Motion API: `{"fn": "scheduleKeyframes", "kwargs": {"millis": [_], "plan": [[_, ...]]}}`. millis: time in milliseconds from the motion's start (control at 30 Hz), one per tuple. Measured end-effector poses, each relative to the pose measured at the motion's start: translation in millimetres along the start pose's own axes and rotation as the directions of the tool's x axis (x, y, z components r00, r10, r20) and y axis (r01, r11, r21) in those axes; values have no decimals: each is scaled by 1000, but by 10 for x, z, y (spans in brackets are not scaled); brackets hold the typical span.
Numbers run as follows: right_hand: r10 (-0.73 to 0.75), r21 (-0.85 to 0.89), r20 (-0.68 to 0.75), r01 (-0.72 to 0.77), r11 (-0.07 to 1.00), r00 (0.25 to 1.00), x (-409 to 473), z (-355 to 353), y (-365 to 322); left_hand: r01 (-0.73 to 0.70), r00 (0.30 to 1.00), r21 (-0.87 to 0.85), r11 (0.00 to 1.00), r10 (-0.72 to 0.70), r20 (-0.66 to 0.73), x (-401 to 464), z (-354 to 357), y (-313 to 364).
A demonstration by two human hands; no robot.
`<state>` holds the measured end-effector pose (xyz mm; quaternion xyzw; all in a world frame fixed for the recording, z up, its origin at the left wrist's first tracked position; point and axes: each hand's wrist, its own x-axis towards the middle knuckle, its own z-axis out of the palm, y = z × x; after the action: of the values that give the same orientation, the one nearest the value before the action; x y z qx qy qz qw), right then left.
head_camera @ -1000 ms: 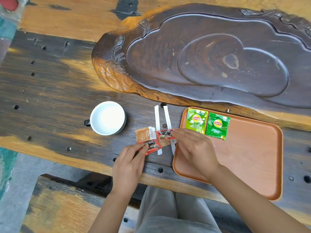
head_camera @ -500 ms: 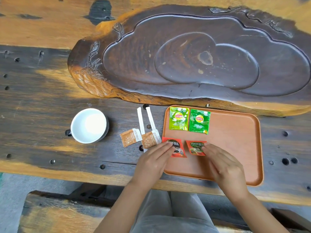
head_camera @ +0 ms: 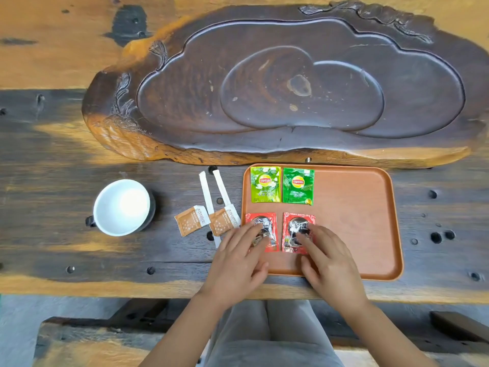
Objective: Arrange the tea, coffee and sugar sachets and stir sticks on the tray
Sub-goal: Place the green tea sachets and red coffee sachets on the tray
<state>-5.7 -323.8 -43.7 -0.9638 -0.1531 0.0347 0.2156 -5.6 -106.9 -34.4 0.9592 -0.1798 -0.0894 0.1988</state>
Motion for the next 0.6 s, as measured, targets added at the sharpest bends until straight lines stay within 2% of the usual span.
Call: {"fn": "scheduleKeyframes", "kwargs": {"millis": [200,600], "plan": [[53,-64,73,-48,997,996,48,30,-68,41,988,88,995,-53,143,37,92,111],[66,-54,101,-61,997,993,177,3,-25,72,988,69,995,-80,132,180,86,96]]}}
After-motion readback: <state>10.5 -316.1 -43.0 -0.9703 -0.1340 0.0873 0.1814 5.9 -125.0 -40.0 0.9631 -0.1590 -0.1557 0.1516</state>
